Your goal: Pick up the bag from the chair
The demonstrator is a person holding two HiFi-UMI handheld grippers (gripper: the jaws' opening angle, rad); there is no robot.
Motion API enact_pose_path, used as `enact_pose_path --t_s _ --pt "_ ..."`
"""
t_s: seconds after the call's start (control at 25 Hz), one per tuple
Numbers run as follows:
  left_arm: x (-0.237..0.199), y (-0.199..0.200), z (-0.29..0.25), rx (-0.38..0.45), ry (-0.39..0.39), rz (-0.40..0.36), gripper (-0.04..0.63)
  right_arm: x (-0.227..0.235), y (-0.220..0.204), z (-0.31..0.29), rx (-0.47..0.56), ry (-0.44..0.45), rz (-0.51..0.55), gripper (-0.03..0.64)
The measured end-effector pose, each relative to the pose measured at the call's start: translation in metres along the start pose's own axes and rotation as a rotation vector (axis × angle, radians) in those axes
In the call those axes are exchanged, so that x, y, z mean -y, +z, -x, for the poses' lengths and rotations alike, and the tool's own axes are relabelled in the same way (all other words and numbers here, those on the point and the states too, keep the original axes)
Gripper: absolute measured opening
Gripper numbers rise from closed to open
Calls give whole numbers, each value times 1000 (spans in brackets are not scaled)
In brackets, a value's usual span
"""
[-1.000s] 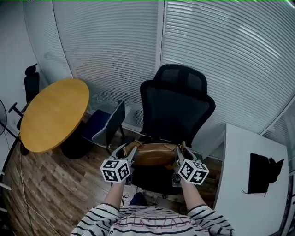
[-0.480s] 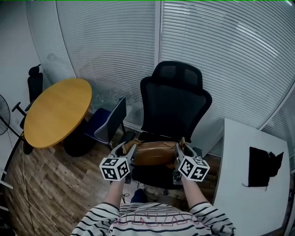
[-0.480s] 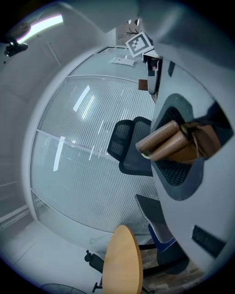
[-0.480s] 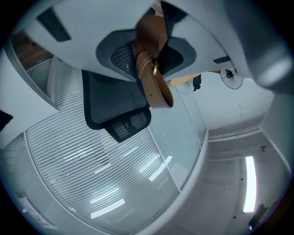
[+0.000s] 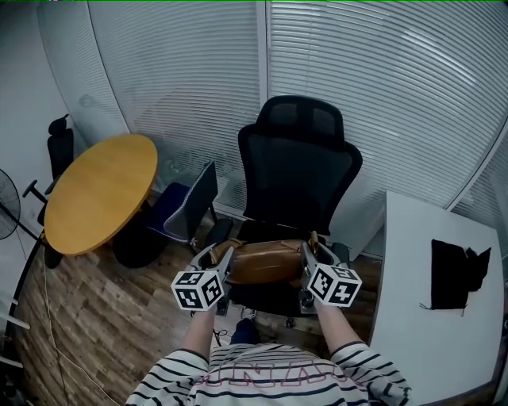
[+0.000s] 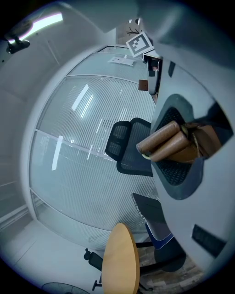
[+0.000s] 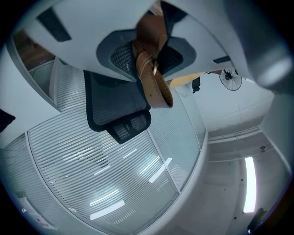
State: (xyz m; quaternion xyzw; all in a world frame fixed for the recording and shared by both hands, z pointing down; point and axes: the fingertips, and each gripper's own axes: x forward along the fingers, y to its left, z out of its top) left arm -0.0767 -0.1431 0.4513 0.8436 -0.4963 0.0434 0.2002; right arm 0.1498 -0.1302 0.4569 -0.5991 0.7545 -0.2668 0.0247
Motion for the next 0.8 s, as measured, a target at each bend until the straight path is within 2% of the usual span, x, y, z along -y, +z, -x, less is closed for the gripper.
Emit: enact_pose_path --t_s 0.8 --pt "-3 -6 6 -21 9 8 175 -4 -4 0 -20 3 12 132"
